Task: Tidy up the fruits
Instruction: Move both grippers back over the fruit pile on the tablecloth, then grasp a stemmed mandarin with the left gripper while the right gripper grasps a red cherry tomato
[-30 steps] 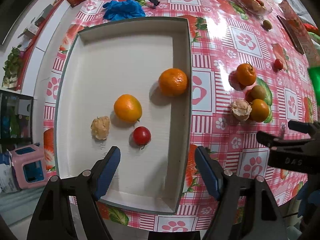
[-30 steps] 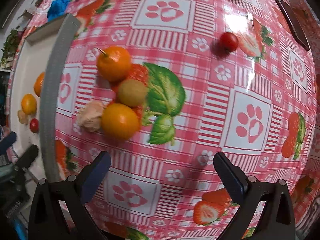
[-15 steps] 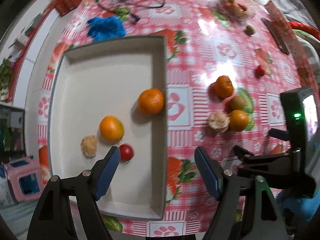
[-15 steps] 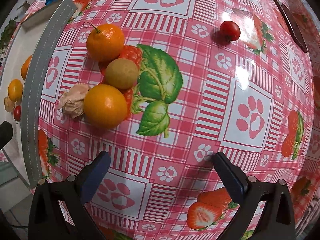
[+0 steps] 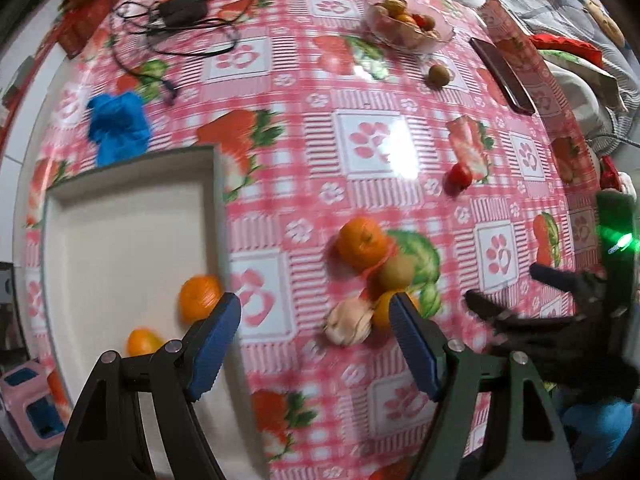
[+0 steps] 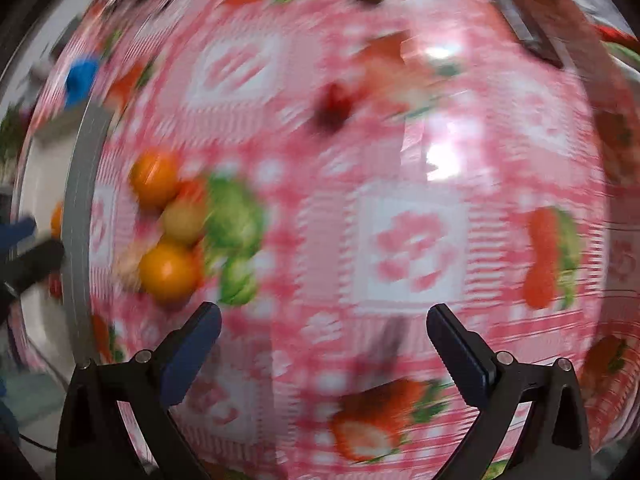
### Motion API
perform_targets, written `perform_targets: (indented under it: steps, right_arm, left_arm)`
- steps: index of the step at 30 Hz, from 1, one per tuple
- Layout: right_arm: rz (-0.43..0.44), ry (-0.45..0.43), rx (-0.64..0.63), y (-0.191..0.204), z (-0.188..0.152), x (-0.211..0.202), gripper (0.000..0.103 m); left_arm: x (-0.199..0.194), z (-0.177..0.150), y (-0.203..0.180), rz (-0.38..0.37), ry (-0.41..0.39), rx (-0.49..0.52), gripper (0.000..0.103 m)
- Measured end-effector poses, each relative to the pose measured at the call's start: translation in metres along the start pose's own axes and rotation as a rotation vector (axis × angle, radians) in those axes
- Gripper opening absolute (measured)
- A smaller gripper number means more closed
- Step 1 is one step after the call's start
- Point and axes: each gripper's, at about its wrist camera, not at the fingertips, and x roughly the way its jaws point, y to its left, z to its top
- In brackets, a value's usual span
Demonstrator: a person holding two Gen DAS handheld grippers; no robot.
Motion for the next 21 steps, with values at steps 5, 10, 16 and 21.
perform_targets:
  steps: [5,10,16,21]
  right_arm:
    - [0.014,-0.059,0.065,-0.032,0.029,-0.011,0.103]
    - [0.044,-0.105,0.045,-0.029,0.065,-0.012,0.103]
    - [0.089,-0.127,0.003,0.005,0.094,-0.009,0.086]
    - [0.105,-0.080,-0.003,0.011,0.102,0.011,0.074]
  left_arm:
    - [0.025,0.017,-0.012,-0.025,0.037,-0.003,0.080]
    - [0.038,0.029,-0.013,-0.032,0.048,-0.038,0.080]
    - [0.054,0.039,-0.024,-0.022,0.069,-0.037,0.080]
    - [0.071,0.038,-0.029,-0.021,0.113,-0.056,0.059]
